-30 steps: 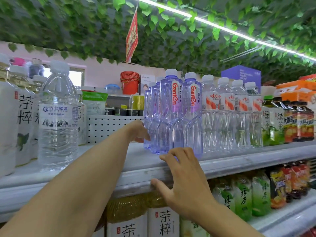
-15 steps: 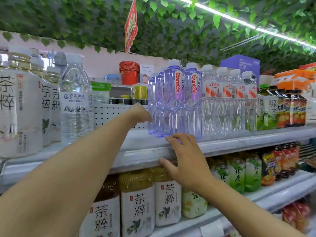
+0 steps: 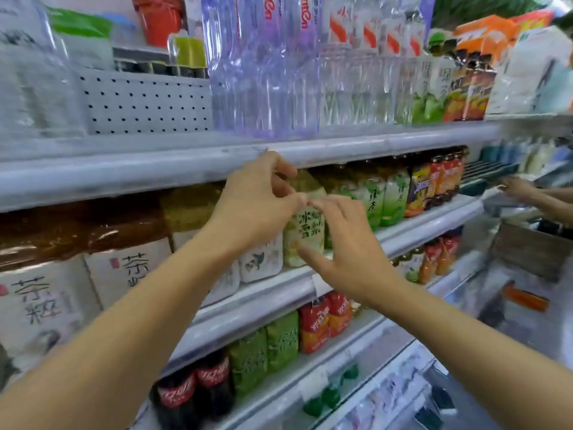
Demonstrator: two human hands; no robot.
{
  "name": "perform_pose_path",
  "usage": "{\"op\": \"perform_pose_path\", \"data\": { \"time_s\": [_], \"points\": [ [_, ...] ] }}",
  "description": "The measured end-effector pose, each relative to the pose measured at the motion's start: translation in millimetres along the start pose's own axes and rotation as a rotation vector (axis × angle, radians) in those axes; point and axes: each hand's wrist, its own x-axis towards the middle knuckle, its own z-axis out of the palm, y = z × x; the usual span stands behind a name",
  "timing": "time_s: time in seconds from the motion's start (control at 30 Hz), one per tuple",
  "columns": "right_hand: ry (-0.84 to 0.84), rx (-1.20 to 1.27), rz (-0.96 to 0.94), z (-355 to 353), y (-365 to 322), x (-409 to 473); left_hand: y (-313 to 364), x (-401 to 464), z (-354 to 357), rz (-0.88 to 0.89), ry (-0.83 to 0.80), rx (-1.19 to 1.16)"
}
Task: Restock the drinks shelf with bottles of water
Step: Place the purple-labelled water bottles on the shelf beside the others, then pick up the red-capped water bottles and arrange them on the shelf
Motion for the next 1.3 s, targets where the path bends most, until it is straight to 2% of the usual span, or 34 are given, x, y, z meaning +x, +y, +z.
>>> {"op": "perform_pose_path", "data": {
  "time_s": [0.27,0.57,0.7,0.8,0.9,1.07,1.3],
  "points": [
    [-0.252,-0.015,0.160,44.6,79.4,-80.5,-66.9,-45.5,107.8,-0.268,-0.312,0.091],
    [-0.635,0.064,0.167,91.6,197.0,-173.1,-113.3,-102.3,244.6,-0.570,-0.445,0.142],
    [-0.759,0.075,0.176,106.3,235.3,-209.6,-124.6,-134.1,300.7,-0.666,-0.490,0.134],
    [-0.789,0.102,0.200,121.7,263.2,-245.9,-133.3,-165.0,341.1,-0.732,-0.531,0.173],
    [-0.847,0.140,0.244,137.2,284.4,-286.9,-143.9,-202.6,373.7,-0.825,-0.562,0.126],
    [-0.927,0.185,0.315,172.9,308.4,-354.0,-173.4,-264.0,413.6,-0.855,-0.668,0.223],
    [-1.068,0.150,0.349,229.2,306.1,-430.4,-227.5,-335.1,447.9,-0.968,-0.772,0.210]
  ]
}}
